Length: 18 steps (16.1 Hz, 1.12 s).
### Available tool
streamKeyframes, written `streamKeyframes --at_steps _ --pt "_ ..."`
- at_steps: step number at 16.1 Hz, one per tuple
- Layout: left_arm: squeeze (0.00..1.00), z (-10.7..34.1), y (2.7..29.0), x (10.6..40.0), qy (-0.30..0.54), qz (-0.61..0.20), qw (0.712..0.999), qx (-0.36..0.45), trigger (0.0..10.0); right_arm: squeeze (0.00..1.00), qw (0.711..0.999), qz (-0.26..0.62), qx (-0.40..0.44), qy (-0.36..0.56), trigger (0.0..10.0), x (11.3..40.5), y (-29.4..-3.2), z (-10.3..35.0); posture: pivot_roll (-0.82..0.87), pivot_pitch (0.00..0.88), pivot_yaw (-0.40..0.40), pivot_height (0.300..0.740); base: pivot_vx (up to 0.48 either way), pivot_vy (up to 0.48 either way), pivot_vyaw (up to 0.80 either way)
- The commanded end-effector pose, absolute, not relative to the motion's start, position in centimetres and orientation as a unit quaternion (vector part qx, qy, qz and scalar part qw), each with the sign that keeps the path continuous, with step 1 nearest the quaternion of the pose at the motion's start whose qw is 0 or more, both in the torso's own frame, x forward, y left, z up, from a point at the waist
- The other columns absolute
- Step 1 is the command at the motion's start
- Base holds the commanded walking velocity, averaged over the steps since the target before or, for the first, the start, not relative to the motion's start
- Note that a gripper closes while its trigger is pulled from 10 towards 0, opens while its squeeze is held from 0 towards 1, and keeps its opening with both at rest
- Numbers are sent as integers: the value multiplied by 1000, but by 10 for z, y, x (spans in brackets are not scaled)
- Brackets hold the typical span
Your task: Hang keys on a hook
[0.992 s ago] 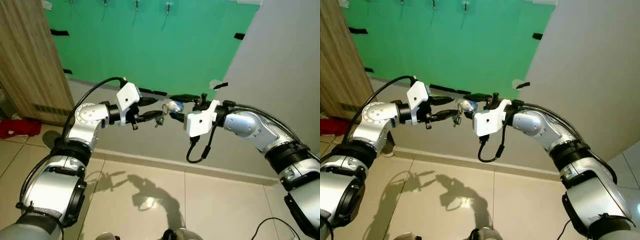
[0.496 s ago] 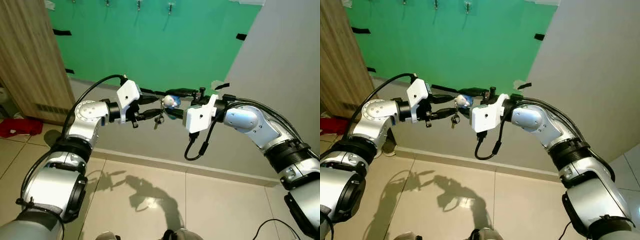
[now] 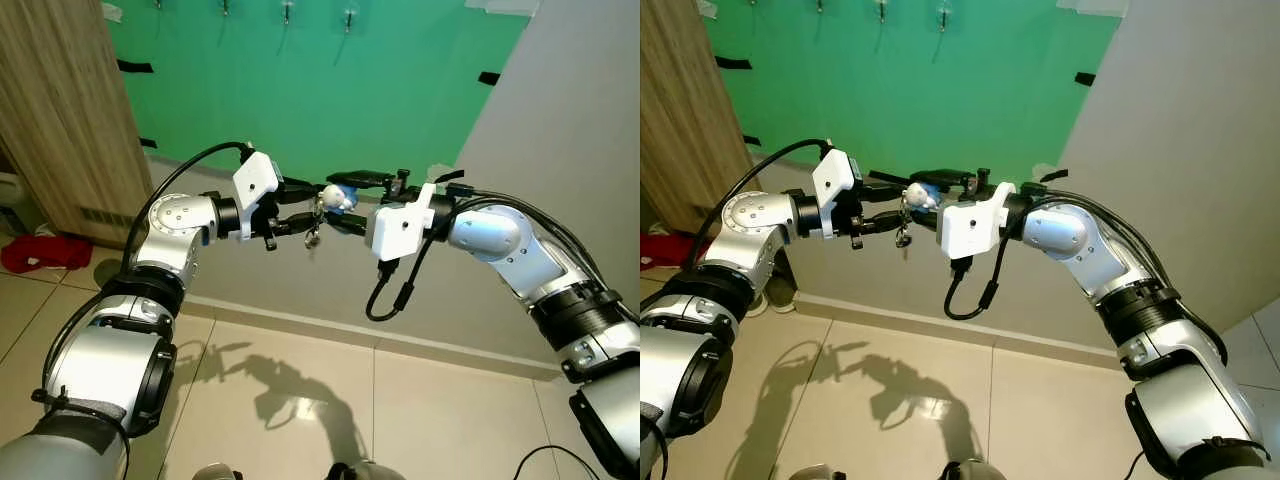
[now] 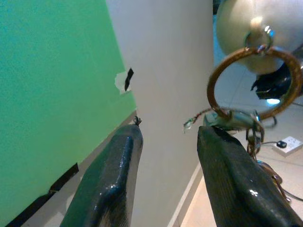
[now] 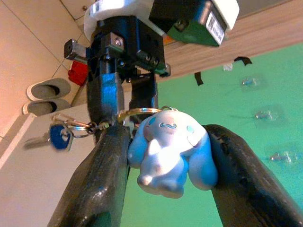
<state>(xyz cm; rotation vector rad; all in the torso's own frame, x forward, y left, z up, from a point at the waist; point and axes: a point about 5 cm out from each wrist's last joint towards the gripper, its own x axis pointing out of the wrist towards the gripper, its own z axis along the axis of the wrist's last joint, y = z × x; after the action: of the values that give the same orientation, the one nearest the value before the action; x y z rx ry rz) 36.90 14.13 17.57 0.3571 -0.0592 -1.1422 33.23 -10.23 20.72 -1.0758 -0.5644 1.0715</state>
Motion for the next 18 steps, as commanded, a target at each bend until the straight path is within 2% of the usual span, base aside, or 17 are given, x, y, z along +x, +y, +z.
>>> streamKeyframes --at_steps 1,6,12,14,18 --pt "0 187 137 372 -43 -543 823 157 10000 0 698 472 -477 -251 10000 333 -108 211 -127 7 -98 740 0 0 0" --pt "0 190 137 369 -68 -558 819 120 10000 0 723 469 -463 -209 10000 338 -120 201 -122 9 -104 740 0 0 0" --pt "0 190 136 368 -70 -561 817 114 10000 0 726 468 -460 -206 10000 338 -121 200 -122 9 -105 740 0 0 0" --pt "0 188 132 362 -94 -576 808 74 10000 0 749 458 -443 -179 9961 343 -128 193 -120 15 -110 740 0 0 0" --pt "0 182 126 355 -88 -601 792 61 10000 0 764 450 -432 -166 9569 347 -132 192 -119 18 -113 740 0 0 0"
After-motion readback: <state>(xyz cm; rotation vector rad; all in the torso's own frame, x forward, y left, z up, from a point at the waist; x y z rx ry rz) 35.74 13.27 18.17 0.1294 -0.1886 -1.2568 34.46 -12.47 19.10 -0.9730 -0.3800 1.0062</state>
